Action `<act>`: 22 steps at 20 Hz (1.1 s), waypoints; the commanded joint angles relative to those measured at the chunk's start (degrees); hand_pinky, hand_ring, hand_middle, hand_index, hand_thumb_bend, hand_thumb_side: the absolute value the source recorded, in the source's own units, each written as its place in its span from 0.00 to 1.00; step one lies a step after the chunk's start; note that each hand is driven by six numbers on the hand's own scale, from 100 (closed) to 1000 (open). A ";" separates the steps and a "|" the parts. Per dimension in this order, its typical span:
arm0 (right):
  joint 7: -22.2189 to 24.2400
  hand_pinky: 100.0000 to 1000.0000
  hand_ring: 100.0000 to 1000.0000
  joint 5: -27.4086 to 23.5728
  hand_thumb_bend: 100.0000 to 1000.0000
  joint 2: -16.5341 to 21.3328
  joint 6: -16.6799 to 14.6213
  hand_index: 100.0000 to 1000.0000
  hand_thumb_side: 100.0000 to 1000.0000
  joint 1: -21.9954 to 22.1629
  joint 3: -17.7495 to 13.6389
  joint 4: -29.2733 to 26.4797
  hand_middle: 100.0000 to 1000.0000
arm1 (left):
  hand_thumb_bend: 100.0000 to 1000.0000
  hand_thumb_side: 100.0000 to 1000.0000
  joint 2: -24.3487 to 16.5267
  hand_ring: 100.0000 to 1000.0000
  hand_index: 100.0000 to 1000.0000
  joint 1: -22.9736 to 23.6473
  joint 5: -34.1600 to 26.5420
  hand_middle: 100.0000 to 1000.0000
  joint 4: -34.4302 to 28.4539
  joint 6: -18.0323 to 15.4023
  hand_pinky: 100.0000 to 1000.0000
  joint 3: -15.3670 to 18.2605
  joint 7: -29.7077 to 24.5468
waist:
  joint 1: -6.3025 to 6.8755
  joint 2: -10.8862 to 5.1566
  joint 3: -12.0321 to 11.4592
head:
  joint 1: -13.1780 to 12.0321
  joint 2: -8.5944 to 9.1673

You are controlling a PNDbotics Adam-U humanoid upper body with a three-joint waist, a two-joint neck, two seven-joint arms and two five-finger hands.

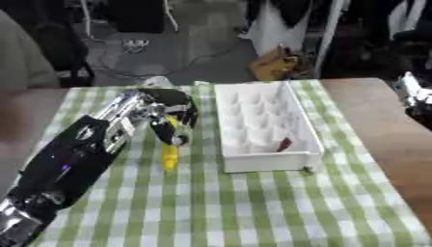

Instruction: Pick up objects on the table and place them in the box.

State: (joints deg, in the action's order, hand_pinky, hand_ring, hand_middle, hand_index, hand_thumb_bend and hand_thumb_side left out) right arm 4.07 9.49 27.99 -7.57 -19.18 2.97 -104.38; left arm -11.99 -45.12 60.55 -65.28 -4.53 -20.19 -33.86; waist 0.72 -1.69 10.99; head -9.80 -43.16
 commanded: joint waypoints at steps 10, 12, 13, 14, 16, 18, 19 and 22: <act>0.36 0.71 0.75 -0.50 0.19 0.50 -0.25 0.94 0.50 -1.15 0.03 -0.68 0.76 | 0.19 0.00 6.12 0.59 0.49 -4.32 4.64 0.29 5.74 1.35 0.63 1.29 13.34 | -1.59 -0.28 0.55 | 0.30 0.89; 0.41 0.71 0.75 -0.48 0.19 0.44 -0.26 0.94 0.50 -1.21 0.06 -0.71 0.76 | 0.18 0.00 7.15 0.59 0.49 -4.38 5.01 0.30 6.51 1.14 0.63 1.33 14.89 | -1.65 -0.25 0.66 | 0.20 0.89; 0.42 0.71 0.75 -0.50 0.19 0.42 -0.26 0.94 0.50 -1.22 0.08 -0.71 0.76 | 0.17 0.00 7.66 0.59 0.49 -4.35 5.26 0.30 6.93 1.04 0.63 1.32 15.73 | -1.67 -0.23 0.72 | 0.16 0.90; 0.43 0.71 0.75 -0.52 0.19 0.41 -0.26 0.94 0.50 -1.23 0.09 -0.71 0.76 | 0.17 0.00 8.08 0.59 0.49 -4.32 5.52 0.30 7.38 0.93 0.63 1.31 16.48 | -1.69 -0.22 0.75 | 0.15 0.90; 0.45 0.71 0.75 -0.55 0.19 0.39 -0.26 0.94 0.50 -1.23 0.09 -0.71 0.76 | 0.17 0.00 8.47 0.59 0.49 -4.30 5.92 0.30 8.10 0.69 0.63 1.35 17.48 | -1.70 -0.22 0.78 | 0.14 0.90; 0.47 0.71 0.75 -0.59 0.19 0.29 -0.26 0.94 0.50 -1.27 0.14 -0.72 0.76 | 0.18 0.01 9.18 0.60 0.51 -4.12 6.36 0.31 8.55 -0.19 0.64 0.87 18.13 | -1.69 -0.20 0.93 | 0.05 0.96; 0.51 0.71 0.75 -0.61 0.19 0.25 -0.26 0.94 0.50 -1.27 0.18 -0.71 0.76 | 0.21 0.03 9.50 0.60 0.52 -3.99 6.69 0.32 8.75 -0.66 0.64 0.66 18.55 | -1.68 -0.19 0.99 | 0.04 1.02; 0.61 0.71 0.75 -0.64 0.19 0.16 -0.27 0.94 0.50 -1.28 0.22 -0.68 0.76 | 0.25 0.08 10.24 0.60 0.52 -3.42 7.68 0.32 9.46 -1.86 0.64 0.25 20.28 | -1.64 -0.20 1.06 | 0.07 1.17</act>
State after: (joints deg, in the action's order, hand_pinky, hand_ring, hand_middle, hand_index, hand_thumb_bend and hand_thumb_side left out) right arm 4.48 9.24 27.49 -7.70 -19.49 3.41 -104.38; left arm -1.85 -47.59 67.69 -55.46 -5.97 -19.91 -14.45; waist 0.20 -1.69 12.01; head -9.60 -42.69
